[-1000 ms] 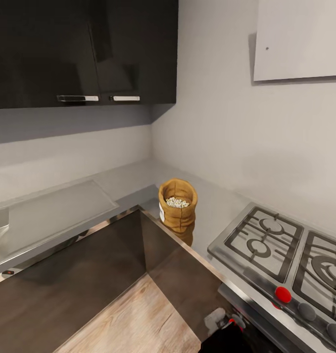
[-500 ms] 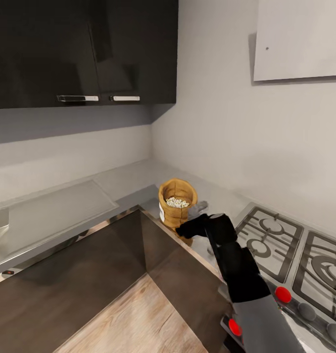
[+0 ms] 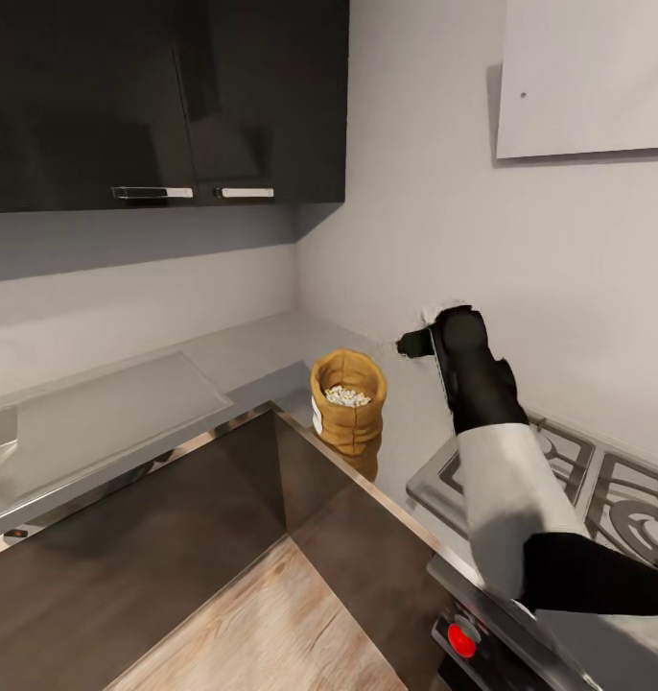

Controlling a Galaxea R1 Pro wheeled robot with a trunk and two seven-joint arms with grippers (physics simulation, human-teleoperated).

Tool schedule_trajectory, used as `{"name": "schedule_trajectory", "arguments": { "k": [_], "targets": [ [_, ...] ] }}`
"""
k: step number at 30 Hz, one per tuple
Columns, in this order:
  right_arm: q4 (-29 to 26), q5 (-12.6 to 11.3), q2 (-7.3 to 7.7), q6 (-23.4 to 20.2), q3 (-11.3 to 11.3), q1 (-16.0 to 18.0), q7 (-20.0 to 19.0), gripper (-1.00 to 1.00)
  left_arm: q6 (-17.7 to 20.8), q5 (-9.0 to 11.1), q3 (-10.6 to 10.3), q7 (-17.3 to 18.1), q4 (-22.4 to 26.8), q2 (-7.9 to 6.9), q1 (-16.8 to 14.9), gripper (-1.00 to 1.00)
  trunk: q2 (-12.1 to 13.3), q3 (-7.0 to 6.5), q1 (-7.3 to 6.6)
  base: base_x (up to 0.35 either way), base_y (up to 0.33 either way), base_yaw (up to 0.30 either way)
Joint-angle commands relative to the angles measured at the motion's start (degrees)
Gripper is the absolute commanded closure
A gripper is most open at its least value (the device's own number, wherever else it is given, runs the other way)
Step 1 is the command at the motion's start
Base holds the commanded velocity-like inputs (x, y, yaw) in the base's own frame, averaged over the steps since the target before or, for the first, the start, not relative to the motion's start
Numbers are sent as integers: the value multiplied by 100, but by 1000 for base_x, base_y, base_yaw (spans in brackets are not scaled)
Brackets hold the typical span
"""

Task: In the kitchen, take the popcorn bag from the countertop, put it into the microwave, and heat it until the popcorn is cooked so the cooked popcorn ends up inside the bag.

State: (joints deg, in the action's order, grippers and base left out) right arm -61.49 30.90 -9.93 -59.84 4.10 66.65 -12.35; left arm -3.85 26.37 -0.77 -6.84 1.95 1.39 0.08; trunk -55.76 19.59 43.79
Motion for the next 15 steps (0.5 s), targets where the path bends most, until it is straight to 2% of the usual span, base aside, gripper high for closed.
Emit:
{"name": "schedule_trajectory", "arguments": {
  "k": [1, 3, 5, 7, 15],
  "targets": [
    [201, 34, -7, -16, 200, 54, 264, -100, -10, 26, -11, -19, 7, 2, 1, -100, -5, 6, 0, 0, 0, 0],
    [377, 30, -7, -16, 575, 90, 741, -100, -10, 26, -11, -19, 7, 2, 1, -100, -5, 6, 0, 0, 0, 0],
    [402, 23, -7, -16, 861, 97, 877, -100, -10, 26, -11, -19, 7, 2, 1, -100, -5, 6, 0, 0, 0, 0],
    [419, -3, -7, -16, 1039, 101, 922, -100, -10, 26, -11, -19, 7, 2, 1, -100, -5, 6, 0, 0, 0, 0],
    [725, -36, -7, -16, 1125, 102, 729, -100, -10, 26, -11, -21, 7, 6, 1, -100, -5, 6, 0, 0, 0, 0]
  ]
}}
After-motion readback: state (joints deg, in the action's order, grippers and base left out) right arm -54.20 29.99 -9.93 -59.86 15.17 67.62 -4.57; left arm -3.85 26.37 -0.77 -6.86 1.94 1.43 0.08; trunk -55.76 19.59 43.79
